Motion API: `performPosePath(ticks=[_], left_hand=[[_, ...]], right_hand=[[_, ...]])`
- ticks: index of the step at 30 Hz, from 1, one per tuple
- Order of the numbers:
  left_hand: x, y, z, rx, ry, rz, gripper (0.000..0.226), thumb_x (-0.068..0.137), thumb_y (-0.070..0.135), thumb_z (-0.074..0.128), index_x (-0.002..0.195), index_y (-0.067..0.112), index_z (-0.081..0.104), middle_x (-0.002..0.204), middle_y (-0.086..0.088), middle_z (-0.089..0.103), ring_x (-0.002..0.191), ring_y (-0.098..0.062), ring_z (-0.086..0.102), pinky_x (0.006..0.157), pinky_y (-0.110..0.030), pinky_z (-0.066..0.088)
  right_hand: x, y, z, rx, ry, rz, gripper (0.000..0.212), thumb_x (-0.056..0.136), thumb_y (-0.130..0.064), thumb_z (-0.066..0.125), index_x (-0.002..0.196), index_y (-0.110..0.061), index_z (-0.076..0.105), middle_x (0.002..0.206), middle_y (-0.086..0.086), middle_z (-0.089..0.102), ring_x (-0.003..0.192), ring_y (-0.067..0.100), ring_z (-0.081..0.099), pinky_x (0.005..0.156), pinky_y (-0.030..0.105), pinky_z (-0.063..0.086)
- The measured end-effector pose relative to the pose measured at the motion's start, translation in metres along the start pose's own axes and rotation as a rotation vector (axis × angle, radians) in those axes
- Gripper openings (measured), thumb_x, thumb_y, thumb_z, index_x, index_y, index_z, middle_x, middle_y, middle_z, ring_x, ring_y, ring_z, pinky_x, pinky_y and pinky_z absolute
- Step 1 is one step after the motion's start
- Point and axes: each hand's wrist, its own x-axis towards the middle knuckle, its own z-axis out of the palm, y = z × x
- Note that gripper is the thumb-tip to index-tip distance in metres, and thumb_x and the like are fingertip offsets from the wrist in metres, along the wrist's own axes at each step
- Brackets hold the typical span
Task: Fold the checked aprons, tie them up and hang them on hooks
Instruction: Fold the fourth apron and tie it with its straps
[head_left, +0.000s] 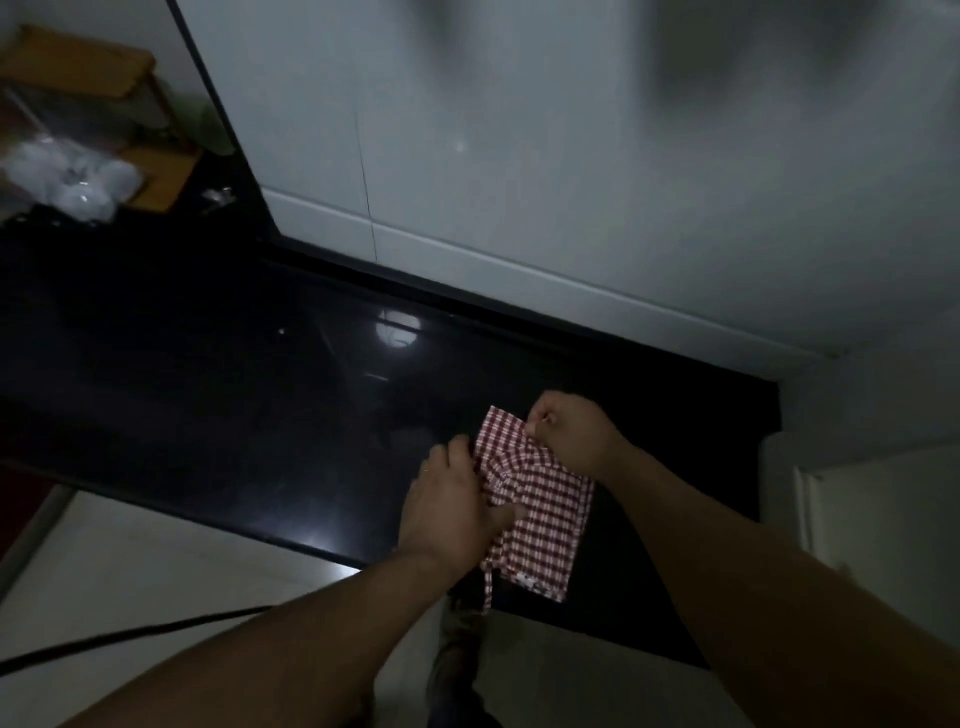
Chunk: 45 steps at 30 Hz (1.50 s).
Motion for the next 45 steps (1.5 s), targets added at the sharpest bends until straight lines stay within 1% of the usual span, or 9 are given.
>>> performPosePath(ticks=[8,15,18,23,29,33,38,42,45], left_hand=[[0.044,0.046,-0.015,-0.365,-0.335,-0.191,0.027,0.082,0.026,0.08,0.108,0.023,0.075,0.105,0.001,0.077,0.095,-0.016,0.073,0.094,-0.038,0.06],[0.044,0.074,-0.11,0.494,0.388,0.714,0.021,0.088,0.028,0.069,0.106,0.024,0.06,0.116,-0.002,0.071,0.095,-0.029,0.07,0.062,-0.033,0.043],[0.041,0.048,-0.111,0.668,0.319,0.901,0.03,0.088,0.02,0.068,0.118,0.019,0.066,0.143,-0.008,0.061,0.128,-0.032,0.059,0.098,-0.043,0.052],[0.015,-0.015,-0.043,0.695,-0.299,0.552,0.073,0.097,0.067,0.044,0.151,0.018,0.039,0.174,-0.004,0.003,0.161,-0.028,-0.001,0.129,-0.053,0.003],[0.03,0.004,-0.046,0.403,-0.051,0.491,0.026,0.103,0.045,0.045,0.121,0.028,0.054,0.132,0.004,0.062,0.127,-0.021,0.052,0.11,-0.041,0.032],[0.038,0.0,-0.047,0.491,-0.075,0.54,0.047,0.1,0.057,0.047,0.139,0.031,0.051,0.137,0.006,0.054,0.129,-0.018,0.047,0.108,-0.043,0.031],[0.031,-0.021,-0.03,0.63,-0.132,0.549,0.067,0.108,0.061,0.015,0.166,0.029,0.006,0.174,0.004,0.003,0.161,-0.019,-0.006,0.129,-0.047,-0.007],[0.033,-0.011,-0.025,0.659,-0.175,0.526,0.065,0.109,0.054,0.016,0.166,0.023,0.014,0.174,-0.002,0.011,0.161,-0.022,-0.007,0.128,-0.049,-0.01],[0.036,-0.009,-0.029,0.534,-0.178,0.556,0.052,0.105,0.041,0.042,0.152,0.019,0.047,0.165,-0.005,0.037,0.159,-0.02,0.013,0.13,-0.047,-0.001]], right_hand=[[-0.004,0.01,-0.008,0.329,0.045,0.099,0.01,0.098,-0.019,0.066,0.09,-0.017,0.07,0.084,0.001,0.072,0.076,0.015,0.067,0.066,0.028,0.052],[-0.021,-0.004,-0.058,0.962,0.061,0.084,0.012,0.102,-0.008,0.057,0.093,-0.009,0.065,0.071,0.003,0.06,0.048,0.007,0.041,0.041,0.019,0.03],[-0.032,-0.001,-0.05,0.904,0.033,0.179,0.011,0.101,-0.009,0.059,0.094,-0.01,0.067,0.072,0.005,0.061,0.05,0.008,0.043,0.041,0.019,0.032],[-0.046,0.018,-0.012,0.76,0.011,0.467,0.013,0.099,-0.015,0.062,0.104,-0.009,0.072,0.077,0.006,0.063,0.057,0.012,0.05,0.048,0.023,0.037],[-0.058,-0.004,-0.03,1.089,-0.233,0.275,0.037,0.098,0.0,0.038,0.126,-0.006,0.062,0.119,0.011,0.075,0.106,0.022,0.074,0.082,0.033,0.055],[-0.049,-0.019,-0.031,0.661,-0.368,0.112,0.019,0.102,-0.007,0.057,0.119,-0.012,0.065,0.117,0.004,0.076,0.104,0.014,0.074,0.09,0.035,0.06],[-0.046,-0.008,-0.017,0.033,0.177,-0.161,0.016,0.099,-0.027,0.065,0.092,-0.019,0.077,0.089,-0.005,0.065,0.082,0.003,0.057,0.082,0.025,0.042],[-0.047,-0.042,0.016,0.119,0.106,-0.392,0.015,0.098,-0.028,0.059,0.092,-0.029,0.072,0.092,-0.014,0.068,0.086,0.004,0.061,0.082,0.026,0.05],[-0.031,-0.062,0.054,0.415,0.135,-0.173,0.018,0.099,-0.028,0.053,0.085,-0.025,0.065,0.082,-0.006,0.069,0.081,0.014,0.066,0.08,0.044,0.055]])
